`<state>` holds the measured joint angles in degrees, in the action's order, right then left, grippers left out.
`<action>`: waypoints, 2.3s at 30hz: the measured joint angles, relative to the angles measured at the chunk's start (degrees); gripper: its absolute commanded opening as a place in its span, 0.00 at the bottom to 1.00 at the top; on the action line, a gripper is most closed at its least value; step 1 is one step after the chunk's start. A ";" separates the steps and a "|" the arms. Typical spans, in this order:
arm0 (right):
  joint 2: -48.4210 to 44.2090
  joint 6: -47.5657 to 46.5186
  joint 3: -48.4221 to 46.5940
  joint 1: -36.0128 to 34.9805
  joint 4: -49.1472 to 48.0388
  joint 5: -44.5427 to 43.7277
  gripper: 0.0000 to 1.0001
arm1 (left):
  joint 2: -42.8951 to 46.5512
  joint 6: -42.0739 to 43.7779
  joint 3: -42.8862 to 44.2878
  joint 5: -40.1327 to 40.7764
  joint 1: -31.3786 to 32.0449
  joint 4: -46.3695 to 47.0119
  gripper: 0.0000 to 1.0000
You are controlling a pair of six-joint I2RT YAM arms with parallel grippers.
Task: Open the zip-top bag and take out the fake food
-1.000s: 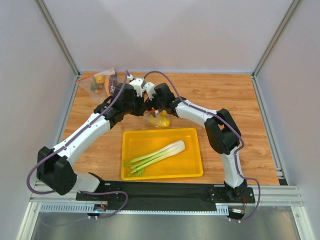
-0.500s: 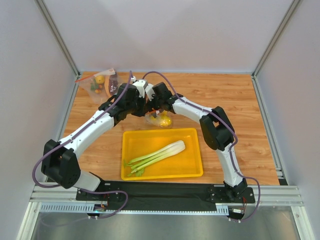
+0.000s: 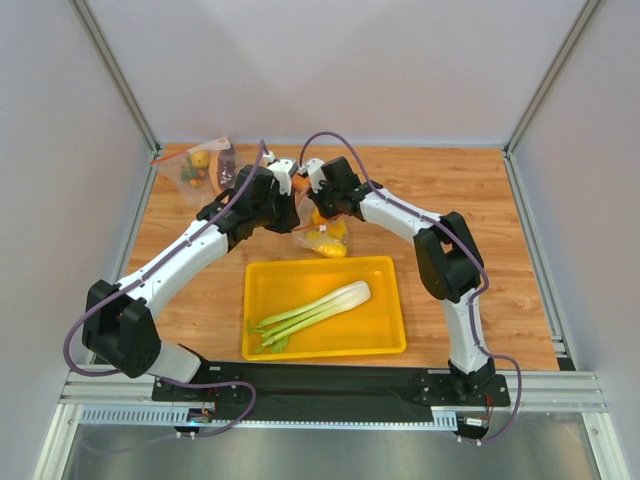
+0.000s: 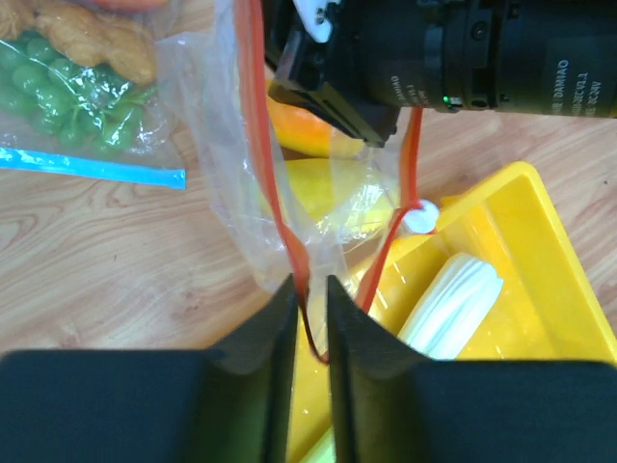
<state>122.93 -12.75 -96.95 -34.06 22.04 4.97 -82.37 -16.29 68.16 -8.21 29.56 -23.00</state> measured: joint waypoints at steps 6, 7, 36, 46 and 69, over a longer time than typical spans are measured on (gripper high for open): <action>-4.63 2.49 4.48 1.29 2.51 1.42 0.21 | 3.04 0.22 0.00 -1.07 0.09 -0.48 0.36; -5.11 2.67 4.79 1.33 2.58 1.62 0.22 | 3.69 0.24 0.00 -1.25 0.09 -0.44 0.36; -6.78 5.05 10.99 1.25 0.85 -1.36 0.68 | 3.08 -1.42 -0.02 -9.66 0.09 1.62 0.51; -3.48 5.46 10.95 1.38 -1.11 -1.44 0.41 | 3.08 -1.42 -0.02 -9.73 0.09 1.64 0.52; -18.51 13.00 13.16 6.21 -4.57 4.20 0.02 | 6.95 -0.33 -1.44 -11.45 -0.31 3.80 0.59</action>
<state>104.42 0.25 -83.79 -27.86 17.47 9.17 -75.42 -16.62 66.72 -19.66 29.26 -19.20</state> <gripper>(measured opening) 0.546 0.583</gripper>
